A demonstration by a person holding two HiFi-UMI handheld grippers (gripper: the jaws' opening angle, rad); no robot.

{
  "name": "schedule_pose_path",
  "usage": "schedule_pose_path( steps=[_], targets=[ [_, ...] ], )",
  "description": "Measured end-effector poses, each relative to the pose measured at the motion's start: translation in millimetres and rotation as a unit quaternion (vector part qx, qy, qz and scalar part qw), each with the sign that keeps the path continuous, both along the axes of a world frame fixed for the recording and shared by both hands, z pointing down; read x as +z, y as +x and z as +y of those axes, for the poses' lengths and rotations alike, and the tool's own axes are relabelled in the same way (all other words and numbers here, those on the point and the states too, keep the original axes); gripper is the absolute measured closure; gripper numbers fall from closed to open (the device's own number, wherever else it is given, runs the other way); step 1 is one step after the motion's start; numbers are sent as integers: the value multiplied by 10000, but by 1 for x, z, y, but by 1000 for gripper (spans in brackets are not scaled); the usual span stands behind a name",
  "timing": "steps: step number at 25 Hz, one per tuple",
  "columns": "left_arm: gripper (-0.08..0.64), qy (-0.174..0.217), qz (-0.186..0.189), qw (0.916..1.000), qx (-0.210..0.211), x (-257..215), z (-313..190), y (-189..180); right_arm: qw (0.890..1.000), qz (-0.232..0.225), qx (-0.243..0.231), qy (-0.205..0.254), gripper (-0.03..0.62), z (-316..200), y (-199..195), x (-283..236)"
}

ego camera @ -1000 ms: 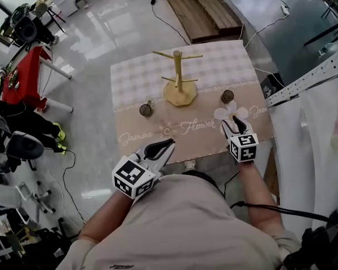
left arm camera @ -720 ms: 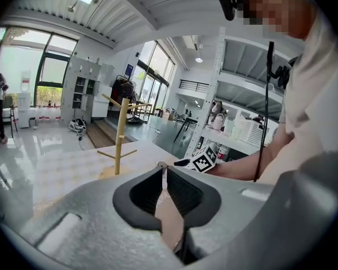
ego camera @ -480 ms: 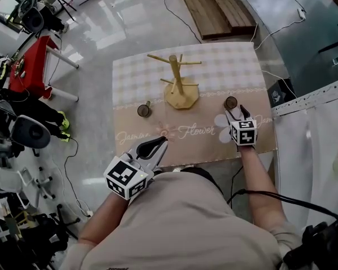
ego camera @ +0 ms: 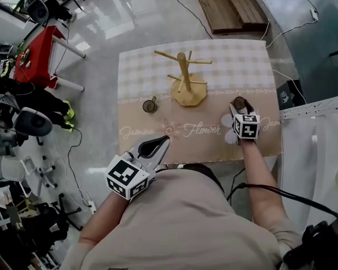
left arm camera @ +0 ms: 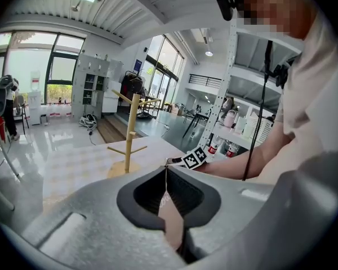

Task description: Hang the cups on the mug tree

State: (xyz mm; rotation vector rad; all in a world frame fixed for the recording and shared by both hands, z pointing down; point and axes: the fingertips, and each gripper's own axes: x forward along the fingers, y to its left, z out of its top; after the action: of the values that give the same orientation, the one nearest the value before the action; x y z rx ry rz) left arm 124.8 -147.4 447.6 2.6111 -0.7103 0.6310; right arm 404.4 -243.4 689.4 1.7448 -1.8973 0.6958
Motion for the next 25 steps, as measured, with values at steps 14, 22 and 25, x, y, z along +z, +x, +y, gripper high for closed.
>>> schedule_pose_path(
  steps=[14,22,25],
  targets=[
    [552,-39,95,9999,15,0,7,-17,9980,508,-107,367,321,-4,-7,-29],
    [551,-75,162,9998,118,2,18,-26,9929,626,-507,879,322,-8,-49,-78],
    [552,-63,187,9998,104,1,22,-32,9901,659,-637,1062,321,-13,-65,-96]
  ],
)
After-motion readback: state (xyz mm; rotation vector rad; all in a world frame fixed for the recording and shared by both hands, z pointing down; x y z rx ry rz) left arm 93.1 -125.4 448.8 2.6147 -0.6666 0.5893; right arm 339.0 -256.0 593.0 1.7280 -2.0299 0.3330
